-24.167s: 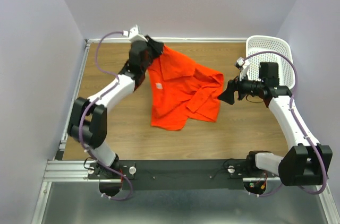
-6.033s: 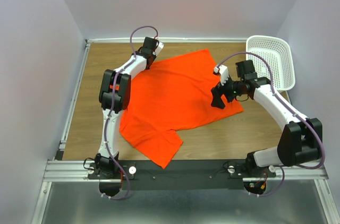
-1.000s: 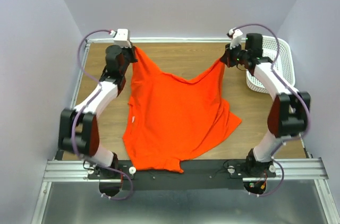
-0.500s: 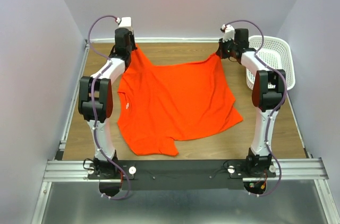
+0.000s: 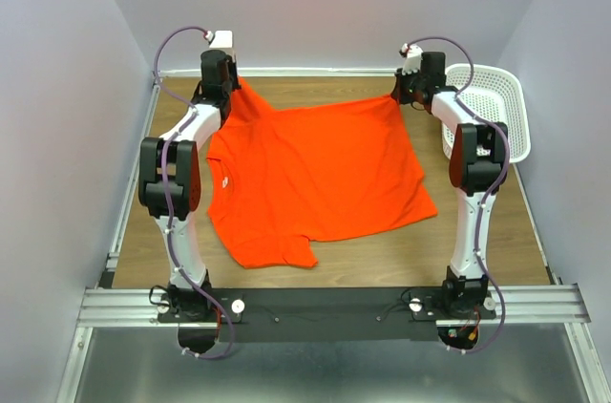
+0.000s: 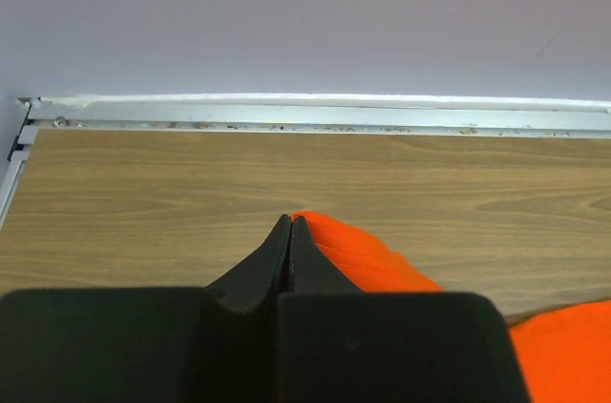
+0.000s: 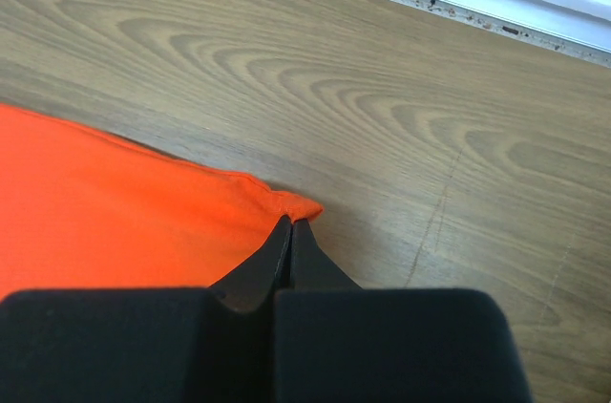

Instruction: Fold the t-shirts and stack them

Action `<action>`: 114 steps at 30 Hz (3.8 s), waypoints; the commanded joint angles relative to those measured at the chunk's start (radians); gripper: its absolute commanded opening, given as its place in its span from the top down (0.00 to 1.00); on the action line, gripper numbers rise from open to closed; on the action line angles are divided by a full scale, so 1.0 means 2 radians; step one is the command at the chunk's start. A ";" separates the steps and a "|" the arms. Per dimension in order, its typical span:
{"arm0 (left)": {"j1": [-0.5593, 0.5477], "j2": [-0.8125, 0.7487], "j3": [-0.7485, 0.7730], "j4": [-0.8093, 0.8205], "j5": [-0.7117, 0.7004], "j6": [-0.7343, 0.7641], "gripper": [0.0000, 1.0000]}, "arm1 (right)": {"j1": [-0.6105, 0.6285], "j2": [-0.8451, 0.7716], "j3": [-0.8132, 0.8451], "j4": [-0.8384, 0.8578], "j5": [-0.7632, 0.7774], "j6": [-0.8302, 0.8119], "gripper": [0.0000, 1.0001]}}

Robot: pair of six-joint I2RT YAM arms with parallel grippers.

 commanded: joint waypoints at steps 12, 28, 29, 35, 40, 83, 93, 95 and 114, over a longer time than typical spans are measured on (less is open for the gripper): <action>0.001 -0.132 -0.123 0.067 0.061 0.015 1.00 | -0.042 -0.021 -0.019 0.007 -0.102 0.032 0.99; 0.000 -0.251 -0.221 0.051 0.107 0.004 1.00 | -0.047 -0.078 -0.087 0.017 -0.137 0.031 0.99; 0.000 -0.254 -0.223 0.048 0.106 0.004 1.00 | -0.047 -0.081 -0.092 0.021 -0.137 0.030 0.99; 0.000 -0.279 -0.244 0.031 0.108 0.008 1.00 | -0.051 -0.098 -0.116 0.030 -0.137 0.029 0.97; 0.000 -0.289 -0.253 0.019 0.105 0.010 1.00 | -0.056 -0.111 -0.133 0.037 -0.137 0.028 0.96; -0.006 -0.292 -0.272 -0.045 0.114 0.017 1.00 | -0.091 -0.145 -0.222 0.090 -0.176 0.028 0.93; -0.011 -0.319 -0.289 -0.062 0.117 0.019 1.00 | -0.091 -0.143 -0.221 0.091 -0.173 0.029 0.91; -0.012 -0.327 -0.292 -0.067 0.117 0.018 1.00 | -0.091 -0.142 -0.221 0.091 -0.172 0.029 0.91; -0.021 -0.355 -0.312 -0.087 0.126 0.023 1.00 | -0.091 -0.147 -0.230 0.090 -0.168 0.022 0.89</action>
